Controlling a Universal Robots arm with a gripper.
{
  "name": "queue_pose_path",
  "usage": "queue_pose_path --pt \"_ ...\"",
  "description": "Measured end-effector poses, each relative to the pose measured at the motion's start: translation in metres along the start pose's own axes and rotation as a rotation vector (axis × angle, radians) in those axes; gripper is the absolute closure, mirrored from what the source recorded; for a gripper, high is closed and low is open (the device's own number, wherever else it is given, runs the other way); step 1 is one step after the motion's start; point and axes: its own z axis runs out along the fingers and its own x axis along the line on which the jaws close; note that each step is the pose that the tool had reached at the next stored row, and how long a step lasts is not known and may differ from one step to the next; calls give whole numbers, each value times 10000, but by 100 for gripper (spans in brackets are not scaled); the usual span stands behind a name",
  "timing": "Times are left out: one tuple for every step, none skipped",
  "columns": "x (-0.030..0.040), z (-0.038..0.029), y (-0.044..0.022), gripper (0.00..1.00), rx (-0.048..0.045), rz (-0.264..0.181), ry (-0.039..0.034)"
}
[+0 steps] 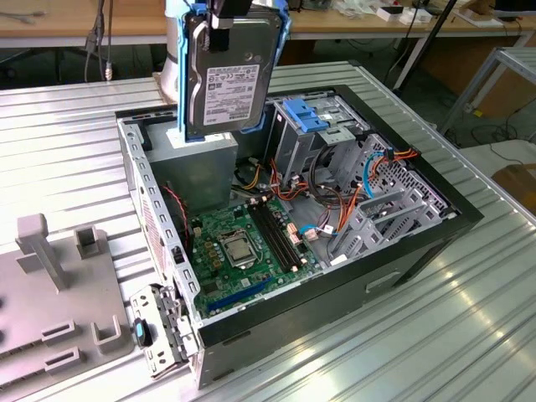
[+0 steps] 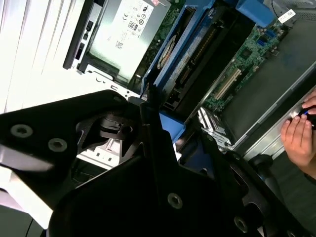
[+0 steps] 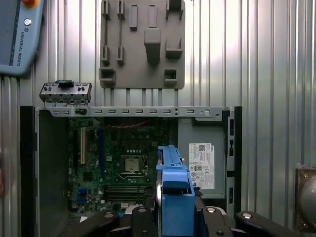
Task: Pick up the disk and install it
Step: 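Pick up the disk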
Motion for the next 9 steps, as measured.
queue_pose_path --pt "12 4 -1 63 0 24 -1" --pt "22 8 -2 63 1 47 -1" --pt "37 14 -3 63 -1 81 0" --pt "49 20 -4 63 0 101 -1" --pt "68 28 -7 63 -2 122 0" --pt "100 39 -13 63 -1 131 0" --pt "121 43 -18 63 -2 133 1" --pt "143 47 -22 63 -2 135 1" --pt "169 52 -26 63 -1 136 0"
